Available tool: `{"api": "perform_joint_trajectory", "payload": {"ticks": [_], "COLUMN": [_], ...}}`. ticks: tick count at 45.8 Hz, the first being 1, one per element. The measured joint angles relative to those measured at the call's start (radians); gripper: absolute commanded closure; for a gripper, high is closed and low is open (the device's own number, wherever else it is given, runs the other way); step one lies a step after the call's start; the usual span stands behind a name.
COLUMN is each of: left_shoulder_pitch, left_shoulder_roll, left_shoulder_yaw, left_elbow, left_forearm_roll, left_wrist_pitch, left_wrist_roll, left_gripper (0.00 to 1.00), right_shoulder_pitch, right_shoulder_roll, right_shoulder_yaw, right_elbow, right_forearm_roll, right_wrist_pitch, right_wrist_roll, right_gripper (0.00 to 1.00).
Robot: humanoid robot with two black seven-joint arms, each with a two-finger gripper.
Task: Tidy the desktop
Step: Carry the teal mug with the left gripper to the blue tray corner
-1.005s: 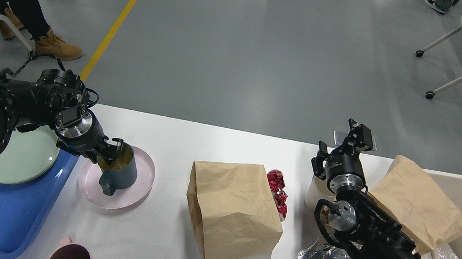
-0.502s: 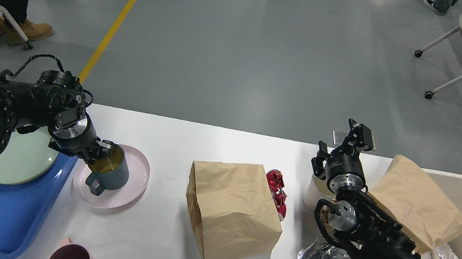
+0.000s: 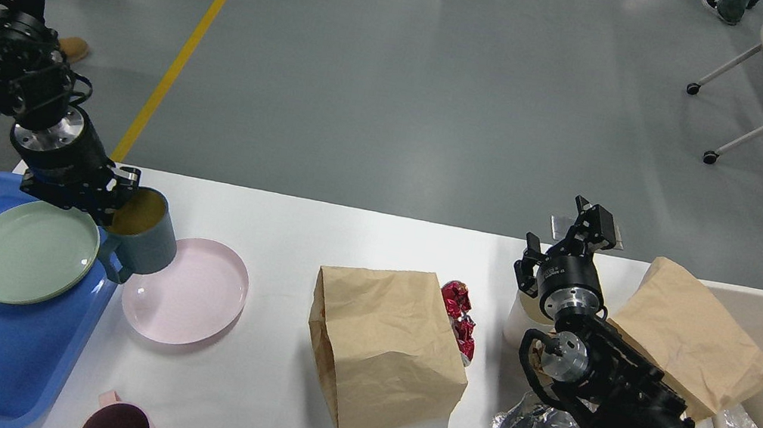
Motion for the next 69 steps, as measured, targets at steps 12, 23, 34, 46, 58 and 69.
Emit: {"api": "perform_joint_trajectory", "payload": {"ticks": [12, 23, 34, 46, 58, 69], "left_shoulder_pitch": [0.05, 0.158, 0.212, 0.282, 0.311, 0.317], "left_shoulder_roll": [0.195, 0.379, 0.411, 0.401, 0.398, 0.386], "left_shoulder_yaw": [0.009, -0.003, -0.002, 0.002, -0.002, -0.006], "left_elbow": [-0.003, 0.004, 0.01, 0.046, 0.053, 0.058], "left_forearm_roll": [0.001, 0.002, 0.004, 0.003, 0.004, 0.005], "left_wrist_pitch": [-0.001, -0.001, -0.001, -0.001, 0.024, 0.103], "left_wrist_roll": [0.005, 0.007, 0.009, 0.009, 0.02, 0.049], "left_gripper": [1.0, 1.0, 0.98, 0.97, 0.94, 0.89], "right_shoulder_pitch": [0.0, 0.0, 0.0, 0.0, 0.0, 0.0], "right_shoulder_roll": [0.0, 0.0, 0.0, 0.0, 0.0, 0.0], "right_shoulder_yaw": [0.0, 0.0, 0.0, 0.0, 0.0, 0.0], "right_elbow": [0.0, 0.0, 0.0, 0.0, 0.0, 0.0], "right_forearm_roll": [0.0, 0.0, 0.0, 0.0, 0.0, 0.0], "right_wrist_pitch": [0.0, 0.0, 0.0, 0.0, 0.0, 0.0], "right_wrist_roll": [0.0, 0.0, 0.0, 0.0, 0.0, 0.0], "right_gripper": [0.0, 0.0, 0.0, 0.0, 0.0, 0.0]}}
